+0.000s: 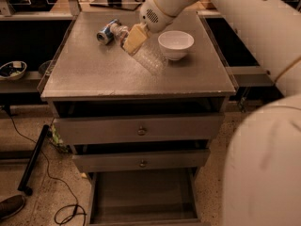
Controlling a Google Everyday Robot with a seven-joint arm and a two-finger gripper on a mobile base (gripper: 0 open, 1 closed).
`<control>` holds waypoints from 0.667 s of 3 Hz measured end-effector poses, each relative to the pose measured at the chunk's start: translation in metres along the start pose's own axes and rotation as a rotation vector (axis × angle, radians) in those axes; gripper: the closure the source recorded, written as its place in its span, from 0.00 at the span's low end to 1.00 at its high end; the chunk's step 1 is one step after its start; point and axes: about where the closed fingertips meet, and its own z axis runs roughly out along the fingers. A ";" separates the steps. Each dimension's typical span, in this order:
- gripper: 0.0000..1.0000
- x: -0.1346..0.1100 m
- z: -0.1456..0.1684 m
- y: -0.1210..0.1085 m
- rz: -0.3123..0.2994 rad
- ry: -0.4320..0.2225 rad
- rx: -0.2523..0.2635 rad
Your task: Place water bottle into bottom drawer
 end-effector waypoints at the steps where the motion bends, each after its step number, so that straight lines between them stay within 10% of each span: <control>1: 1.00 0.033 -0.019 0.028 0.007 0.012 0.029; 2: 1.00 0.033 -0.019 0.028 0.007 0.012 0.029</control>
Offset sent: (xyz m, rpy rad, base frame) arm -0.0317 -0.0182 0.0058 -0.0050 -0.0283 -0.0262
